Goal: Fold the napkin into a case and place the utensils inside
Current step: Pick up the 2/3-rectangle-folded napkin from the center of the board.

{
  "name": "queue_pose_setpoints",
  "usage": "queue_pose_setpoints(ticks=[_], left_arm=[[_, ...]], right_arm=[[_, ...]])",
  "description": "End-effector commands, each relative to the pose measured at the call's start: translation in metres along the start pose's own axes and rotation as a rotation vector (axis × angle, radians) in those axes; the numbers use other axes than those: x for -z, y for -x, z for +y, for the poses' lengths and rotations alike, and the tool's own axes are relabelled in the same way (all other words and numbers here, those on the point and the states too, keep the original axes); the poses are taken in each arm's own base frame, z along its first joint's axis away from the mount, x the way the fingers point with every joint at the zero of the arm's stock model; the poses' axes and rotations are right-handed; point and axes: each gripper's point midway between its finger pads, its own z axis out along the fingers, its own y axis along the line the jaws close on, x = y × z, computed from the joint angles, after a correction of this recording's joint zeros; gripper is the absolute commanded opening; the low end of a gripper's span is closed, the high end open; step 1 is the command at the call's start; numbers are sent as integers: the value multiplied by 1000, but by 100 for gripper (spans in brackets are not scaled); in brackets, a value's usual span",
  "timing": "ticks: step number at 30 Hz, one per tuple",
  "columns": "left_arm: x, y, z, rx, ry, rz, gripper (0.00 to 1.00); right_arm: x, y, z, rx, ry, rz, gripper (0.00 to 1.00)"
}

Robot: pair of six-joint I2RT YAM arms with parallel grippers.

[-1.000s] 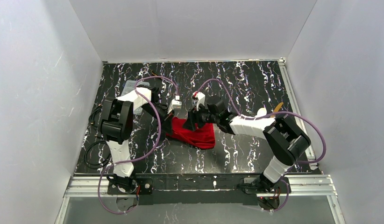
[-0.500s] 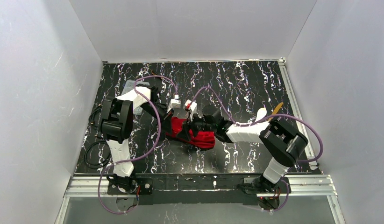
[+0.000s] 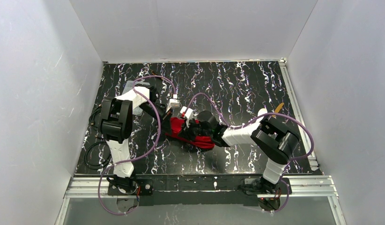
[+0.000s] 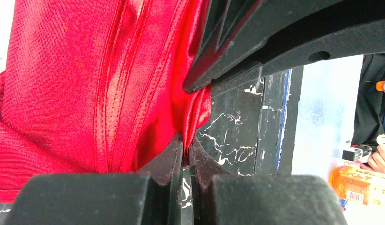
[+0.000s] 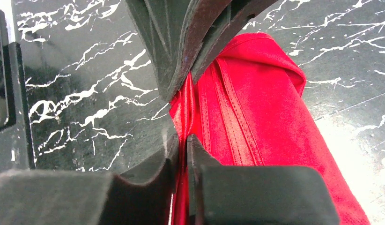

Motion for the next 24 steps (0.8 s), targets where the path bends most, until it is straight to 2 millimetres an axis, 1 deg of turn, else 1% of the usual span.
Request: queue_pose_setpoints(ticks=[1,2,4,6,8,9,10,11,12,15,17,20,22,24], left_arm=[[1,8,-3,12,-25,-34,0],[1,8,-2,24,-19,-32,0],[2,9,-3,43,-8,-33,4],[4,11,-6,48,5,-38,12],[7,12,-8,57,18,-47,13],[8,12,-10,61,24,-47,16],[10,13,-11,67,31,-46,21],[12,13,-12,76,42,-41,33],[14,12,-12,85,54,-33,41],[28,15,-14,94,77,-26,56],[40,20,-16,106,86,-39,58],[57,28,-18,132,92,-40,57],[68,35,-15,144,115,-51,55],[75,40,-5,150,162,-59,53]], right_arm=[[-5,15,-6,43,-48,-67,9],[-5,15,-6,35,-52,-67,2],[-5,14,-7,20,-61,-73,1],[-5,14,-7,4,-63,-78,1],[-5,13,-8,-12,-66,-75,1],[-6,12,-7,-19,-66,-73,1],[-6,11,-8,-28,-71,-68,1],[-6,11,-8,-36,-73,-66,1],[-5,11,-9,-43,-78,-64,1],[-2,11,-12,-60,-89,-61,1],[0,12,-15,-71,-93,-63,1],[1,12,-16,-84,-91,-58,1],[1,11,-16,-93,-87,-51,1],[1,9,-17,-103,-86,-38,1]])
